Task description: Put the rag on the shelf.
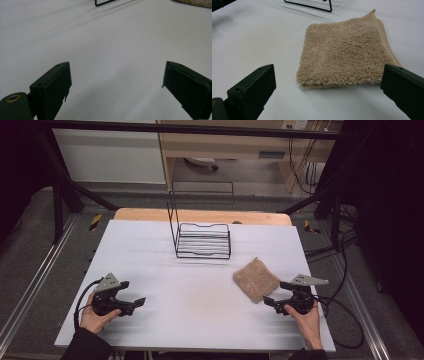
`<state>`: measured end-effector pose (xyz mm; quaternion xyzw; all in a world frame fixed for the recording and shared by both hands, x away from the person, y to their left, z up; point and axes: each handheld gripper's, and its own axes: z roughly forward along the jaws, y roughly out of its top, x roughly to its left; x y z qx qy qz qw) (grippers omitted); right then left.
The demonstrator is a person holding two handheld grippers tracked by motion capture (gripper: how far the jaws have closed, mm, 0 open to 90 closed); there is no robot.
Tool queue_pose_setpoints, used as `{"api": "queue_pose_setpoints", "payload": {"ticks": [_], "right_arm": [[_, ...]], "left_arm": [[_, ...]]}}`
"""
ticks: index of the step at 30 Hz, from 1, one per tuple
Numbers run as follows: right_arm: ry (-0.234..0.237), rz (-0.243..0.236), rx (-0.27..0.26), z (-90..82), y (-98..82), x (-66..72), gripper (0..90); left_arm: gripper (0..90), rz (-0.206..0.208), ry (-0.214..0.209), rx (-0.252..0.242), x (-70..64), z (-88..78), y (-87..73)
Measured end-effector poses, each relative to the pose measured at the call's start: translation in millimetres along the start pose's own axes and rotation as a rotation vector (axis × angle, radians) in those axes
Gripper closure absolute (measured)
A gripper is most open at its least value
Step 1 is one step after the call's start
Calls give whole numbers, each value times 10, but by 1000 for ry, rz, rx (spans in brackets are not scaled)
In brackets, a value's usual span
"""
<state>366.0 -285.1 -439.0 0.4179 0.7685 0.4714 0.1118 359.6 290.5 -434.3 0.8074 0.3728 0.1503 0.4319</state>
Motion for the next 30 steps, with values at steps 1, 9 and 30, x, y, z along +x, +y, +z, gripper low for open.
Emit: {"api": "queue_pose_setpoints", "payload": {"ticks": [1,9,30], "right_arm": [[1,-3,-1,-1,0,-2,5],[-4,-1,9,4,-8,13,5],[-43,-81,48,119,83,197,36]], "left_arm": [[79,0,0,0,1,1,-2],[84,-5,2,-5,9,-3,-14],[87,-15,13,-19,2,-18,-17]]}}
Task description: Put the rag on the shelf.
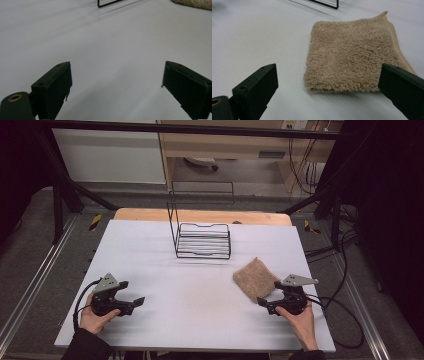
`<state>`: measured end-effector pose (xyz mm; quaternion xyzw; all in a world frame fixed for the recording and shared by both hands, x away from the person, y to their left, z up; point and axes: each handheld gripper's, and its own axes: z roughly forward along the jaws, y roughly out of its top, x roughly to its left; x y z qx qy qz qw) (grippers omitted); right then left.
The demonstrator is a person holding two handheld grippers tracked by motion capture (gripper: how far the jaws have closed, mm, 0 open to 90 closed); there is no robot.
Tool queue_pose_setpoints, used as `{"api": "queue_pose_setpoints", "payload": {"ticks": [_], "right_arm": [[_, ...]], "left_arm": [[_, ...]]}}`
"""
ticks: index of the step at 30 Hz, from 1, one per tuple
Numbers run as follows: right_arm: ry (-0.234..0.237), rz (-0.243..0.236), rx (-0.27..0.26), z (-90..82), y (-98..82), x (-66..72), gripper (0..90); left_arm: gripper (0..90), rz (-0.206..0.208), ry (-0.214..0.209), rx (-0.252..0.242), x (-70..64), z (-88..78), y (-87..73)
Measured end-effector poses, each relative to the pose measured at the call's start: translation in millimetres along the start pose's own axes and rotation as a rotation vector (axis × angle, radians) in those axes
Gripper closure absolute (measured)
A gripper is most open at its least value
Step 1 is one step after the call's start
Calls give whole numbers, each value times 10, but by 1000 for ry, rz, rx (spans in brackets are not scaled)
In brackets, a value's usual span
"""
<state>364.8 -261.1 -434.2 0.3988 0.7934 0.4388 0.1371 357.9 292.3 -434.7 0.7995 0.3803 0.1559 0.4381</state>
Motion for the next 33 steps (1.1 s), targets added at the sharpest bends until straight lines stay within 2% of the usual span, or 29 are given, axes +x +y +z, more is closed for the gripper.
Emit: {"api": "queue_pose_setpoints", "payload": {"ticks": [8,12,16,18,19,20,22,26,33], "right_arm": [[-33,-18,27,81,70,114,85],[-42,-33,58,164,82,171,101],[-42,-54,73,224,98,218,194],[-42,-70,88,249,95,234,271],[-42,-70,88,249,95,234,271],[-48,-82,111,279,82,241,342],[-59,-97,127,291,73,242,409],[-64,-97,128,289,75,239,551],[-67,-142,131,298,94,300,636]], "left_arm": [[87,7,4,-2,0,-9,1],[88,1,7,0,6,-12,-2],[89,-2,9,-4,2,-22,-3],[90,1,12,-3,3,-22,-3],[91,1,12,-3,3,-22,-3],[91,1,12,-1,5,-18,-3],[92,2,12,1,4,-16,-4],[93,2,13,1,5,-17,-5],[97,5,12,4,-3,-9,-6]]}}
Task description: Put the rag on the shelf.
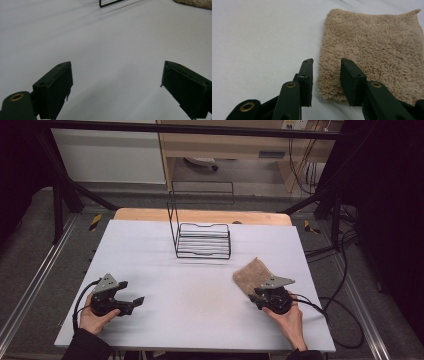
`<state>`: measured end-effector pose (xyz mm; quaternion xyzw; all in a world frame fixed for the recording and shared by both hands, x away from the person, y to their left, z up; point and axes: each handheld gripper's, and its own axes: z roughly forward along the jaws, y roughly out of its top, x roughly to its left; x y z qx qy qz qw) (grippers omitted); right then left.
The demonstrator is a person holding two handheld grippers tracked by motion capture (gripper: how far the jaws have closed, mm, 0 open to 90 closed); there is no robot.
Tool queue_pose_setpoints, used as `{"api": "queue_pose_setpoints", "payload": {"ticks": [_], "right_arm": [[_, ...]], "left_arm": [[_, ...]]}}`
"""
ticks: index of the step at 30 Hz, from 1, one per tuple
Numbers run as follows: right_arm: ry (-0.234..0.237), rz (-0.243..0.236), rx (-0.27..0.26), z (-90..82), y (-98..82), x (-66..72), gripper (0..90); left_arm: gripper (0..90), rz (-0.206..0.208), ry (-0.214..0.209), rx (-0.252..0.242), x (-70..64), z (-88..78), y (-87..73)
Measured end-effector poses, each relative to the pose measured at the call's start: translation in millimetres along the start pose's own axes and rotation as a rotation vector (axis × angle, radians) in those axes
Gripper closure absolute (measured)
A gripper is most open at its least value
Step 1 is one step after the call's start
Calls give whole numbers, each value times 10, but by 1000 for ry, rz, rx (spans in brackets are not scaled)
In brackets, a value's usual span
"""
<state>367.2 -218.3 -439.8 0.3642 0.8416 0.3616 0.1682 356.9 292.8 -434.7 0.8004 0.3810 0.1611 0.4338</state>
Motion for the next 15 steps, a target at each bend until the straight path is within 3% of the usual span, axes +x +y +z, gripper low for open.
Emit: {"api": "queue_pose_setpoints", "payload": {"ticks": [7,15], "right_arm": [[-36,-36,52,70,-16,7,700],[-53,-35,59,87,-18,12,772]], "left_arm": [[99,7,0,3,-8,4,2],[100,7,1,5,-6,5,0]]}}
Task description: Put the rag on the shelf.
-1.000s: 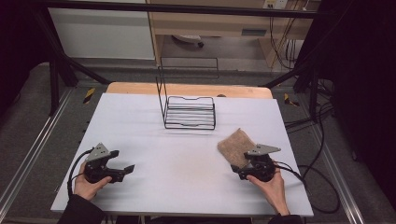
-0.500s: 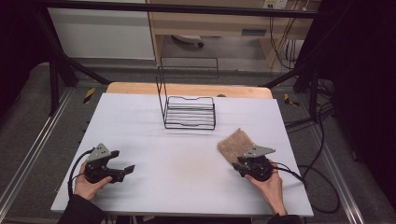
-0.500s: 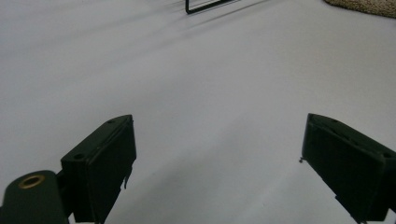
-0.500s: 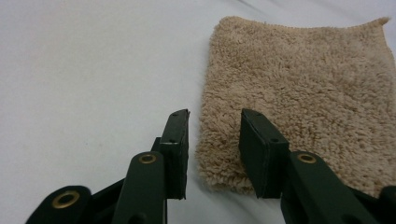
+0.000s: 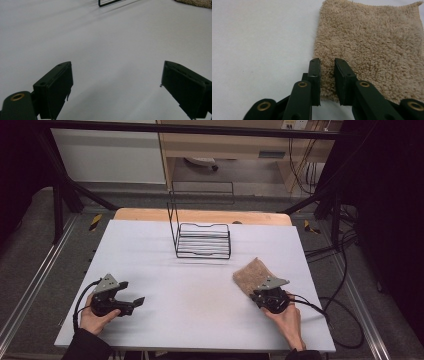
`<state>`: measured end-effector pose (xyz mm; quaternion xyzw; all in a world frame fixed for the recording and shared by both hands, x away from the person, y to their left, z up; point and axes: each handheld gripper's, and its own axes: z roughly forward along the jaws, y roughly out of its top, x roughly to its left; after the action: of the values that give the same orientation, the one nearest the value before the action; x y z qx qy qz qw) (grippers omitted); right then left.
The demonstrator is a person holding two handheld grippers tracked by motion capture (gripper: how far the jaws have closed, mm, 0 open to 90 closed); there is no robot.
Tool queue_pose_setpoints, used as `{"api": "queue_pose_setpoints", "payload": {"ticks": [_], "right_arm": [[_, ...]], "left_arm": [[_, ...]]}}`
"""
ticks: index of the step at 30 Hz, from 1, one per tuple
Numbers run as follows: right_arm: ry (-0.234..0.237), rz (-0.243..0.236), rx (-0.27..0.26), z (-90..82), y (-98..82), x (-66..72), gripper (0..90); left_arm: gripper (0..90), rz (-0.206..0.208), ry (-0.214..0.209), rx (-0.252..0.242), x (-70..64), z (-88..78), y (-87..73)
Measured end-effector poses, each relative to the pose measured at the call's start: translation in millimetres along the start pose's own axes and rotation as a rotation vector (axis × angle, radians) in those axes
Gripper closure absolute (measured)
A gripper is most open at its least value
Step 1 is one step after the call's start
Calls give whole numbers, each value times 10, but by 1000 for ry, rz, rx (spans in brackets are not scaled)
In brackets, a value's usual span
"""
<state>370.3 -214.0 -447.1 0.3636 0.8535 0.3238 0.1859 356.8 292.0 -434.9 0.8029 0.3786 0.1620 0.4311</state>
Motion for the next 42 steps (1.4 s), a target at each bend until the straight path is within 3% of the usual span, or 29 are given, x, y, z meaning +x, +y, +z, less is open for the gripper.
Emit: {"api": "queue_pose_setpoints", "payload": {"ticks": [10,15,26,32,42], "right_arm": [[22,47,0,-32,35,-43,851],[52,89,-44,-126,74,-51,855],[175,145,-71,-96,206,182,855],[214,161,-73,-26,275,320,857],[240,149,-77,110,394,545,859]], "left_arm": [[104,3,-1,0,-1,-1,2],[105,3,1,0,0,0,4],[107,3,3,2,-5,2,6],[108,5,5,5,-7,6,6],[109,6,7,11,-8,9,7]]}}
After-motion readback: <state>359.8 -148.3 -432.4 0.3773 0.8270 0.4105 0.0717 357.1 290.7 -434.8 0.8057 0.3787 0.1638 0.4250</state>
